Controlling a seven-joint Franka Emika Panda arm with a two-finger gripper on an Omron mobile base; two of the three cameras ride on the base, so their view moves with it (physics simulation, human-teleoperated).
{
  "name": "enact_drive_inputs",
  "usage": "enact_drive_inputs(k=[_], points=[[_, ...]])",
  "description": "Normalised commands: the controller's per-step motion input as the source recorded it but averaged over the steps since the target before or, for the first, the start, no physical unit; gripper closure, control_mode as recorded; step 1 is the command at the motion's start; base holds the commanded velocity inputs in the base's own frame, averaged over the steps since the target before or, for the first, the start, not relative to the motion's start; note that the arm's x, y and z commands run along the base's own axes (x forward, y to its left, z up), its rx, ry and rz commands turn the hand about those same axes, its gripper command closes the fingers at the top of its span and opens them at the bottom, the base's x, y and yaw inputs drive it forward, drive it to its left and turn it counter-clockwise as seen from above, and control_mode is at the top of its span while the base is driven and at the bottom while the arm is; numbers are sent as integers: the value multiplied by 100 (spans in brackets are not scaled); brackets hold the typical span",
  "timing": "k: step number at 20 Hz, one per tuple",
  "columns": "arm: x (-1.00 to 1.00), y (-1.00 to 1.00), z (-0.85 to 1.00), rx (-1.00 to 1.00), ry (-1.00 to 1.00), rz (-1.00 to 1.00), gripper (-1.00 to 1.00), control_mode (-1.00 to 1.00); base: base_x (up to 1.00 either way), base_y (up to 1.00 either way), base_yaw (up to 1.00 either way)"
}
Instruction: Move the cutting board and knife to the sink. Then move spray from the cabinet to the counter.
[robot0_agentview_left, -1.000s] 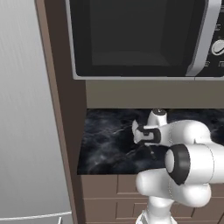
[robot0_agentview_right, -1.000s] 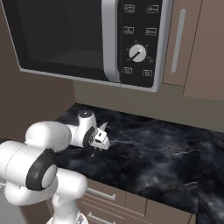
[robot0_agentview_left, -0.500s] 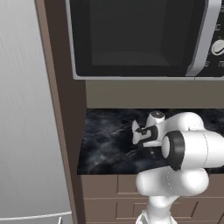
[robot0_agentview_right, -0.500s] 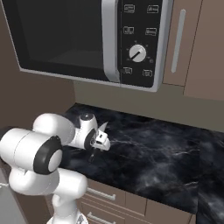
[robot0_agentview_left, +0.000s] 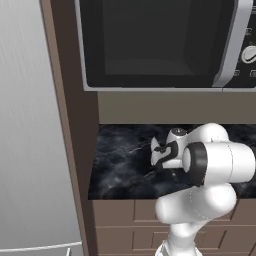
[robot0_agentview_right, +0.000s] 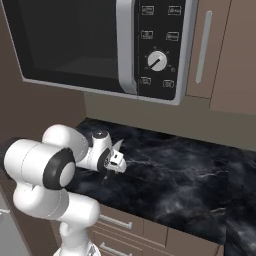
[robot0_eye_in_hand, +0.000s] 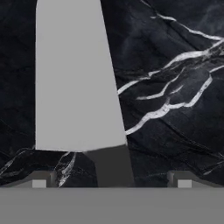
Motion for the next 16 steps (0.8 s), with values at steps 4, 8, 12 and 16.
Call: enact_drive_inputs(k=[4,8,12,16], points=[[3,0,-17,0,0,1,-100,-100,0,0,0],[1,0,-20,0,0,2,-100,-100,0,0,0],[-1,0,-31,0,0,2,100,-100,0,0,0],[-4,0,-40,0,0,2,100,-100,0,0,0]])
